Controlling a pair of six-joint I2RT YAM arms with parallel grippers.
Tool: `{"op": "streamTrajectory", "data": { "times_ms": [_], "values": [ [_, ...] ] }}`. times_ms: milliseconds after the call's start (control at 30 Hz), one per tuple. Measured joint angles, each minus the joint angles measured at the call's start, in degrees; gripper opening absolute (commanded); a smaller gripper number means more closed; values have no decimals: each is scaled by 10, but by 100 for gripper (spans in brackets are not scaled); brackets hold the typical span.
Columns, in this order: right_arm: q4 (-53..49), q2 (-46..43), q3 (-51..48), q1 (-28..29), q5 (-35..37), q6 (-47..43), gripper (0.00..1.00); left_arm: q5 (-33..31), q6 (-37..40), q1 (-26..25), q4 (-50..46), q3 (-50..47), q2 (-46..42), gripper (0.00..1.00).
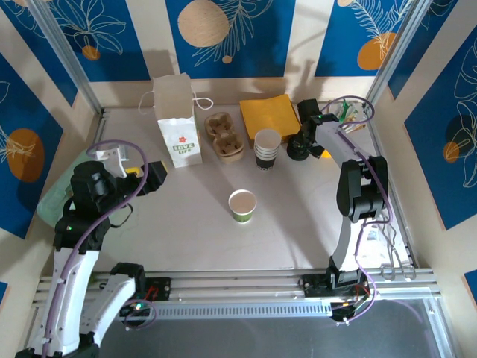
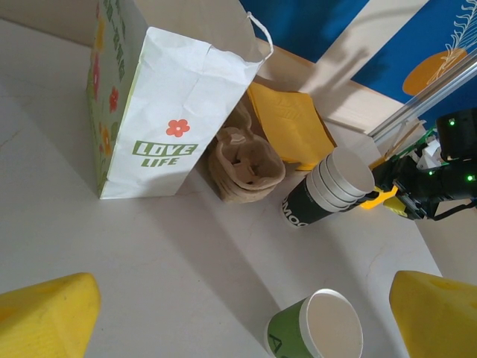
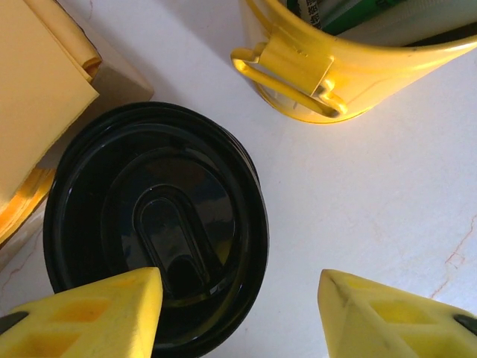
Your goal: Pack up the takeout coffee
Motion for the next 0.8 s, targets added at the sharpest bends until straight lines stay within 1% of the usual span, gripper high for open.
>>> {"op": "streamTrajectory", "data": {
  "times_ms": [367, 600, 800],
  "values": [
    [7, 1, 0, -2, -1, 8, 42, 4, 0, 0, 2, 0, -9, 99],
    [9, 8, 0, -2, -5, 9, 40, 8, 0, 0, 6, -5, -17, 100],
    [12, 8, 0, -3, -5, 8, 37, 10, 0, 0, 12, -5, -20, 99]
  ]
}}
